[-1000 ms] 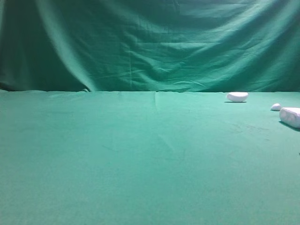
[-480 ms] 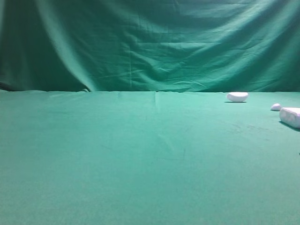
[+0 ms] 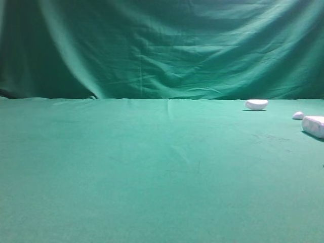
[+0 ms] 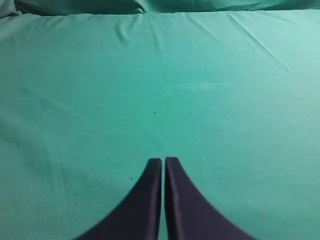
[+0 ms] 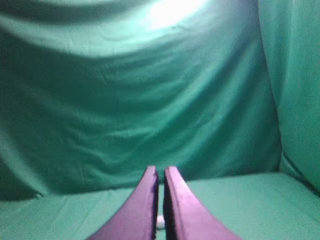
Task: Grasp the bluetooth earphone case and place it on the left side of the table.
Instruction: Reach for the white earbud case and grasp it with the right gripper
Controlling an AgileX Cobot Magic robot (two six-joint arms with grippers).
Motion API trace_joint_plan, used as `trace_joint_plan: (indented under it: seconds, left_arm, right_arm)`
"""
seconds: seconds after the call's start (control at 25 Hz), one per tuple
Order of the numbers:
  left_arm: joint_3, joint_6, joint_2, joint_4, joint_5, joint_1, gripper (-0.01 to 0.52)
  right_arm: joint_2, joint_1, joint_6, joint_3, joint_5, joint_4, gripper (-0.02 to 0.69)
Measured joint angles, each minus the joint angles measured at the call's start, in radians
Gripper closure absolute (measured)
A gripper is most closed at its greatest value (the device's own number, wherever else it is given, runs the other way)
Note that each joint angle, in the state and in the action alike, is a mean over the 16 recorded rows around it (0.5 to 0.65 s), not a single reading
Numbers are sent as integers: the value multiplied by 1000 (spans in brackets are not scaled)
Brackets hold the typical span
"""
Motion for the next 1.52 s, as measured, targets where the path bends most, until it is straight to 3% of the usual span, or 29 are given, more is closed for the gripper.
trace_joint_plan:
  seconds: [0.2,0.6,0.92,1.08,1.52]
  left_arm:
    - [0,0,0,0,0,0,514]
    - [0,0,0,0,0,0,514]
    - [0,0,0,0,0,0,514]
    - [0,0,0,0,0,0,514]
    - [0,0,0,0,0,0,514]
  right_arm:
    - [129,0,14,-129,125,6,665]
    - [524,37,-21,-426,585,18,665]
    - [864,121,-80,-595,761,23,643]
    - [1050,155,-83,-673,783,22,553]
    - [1482,173,-21,-831,667,12,191]
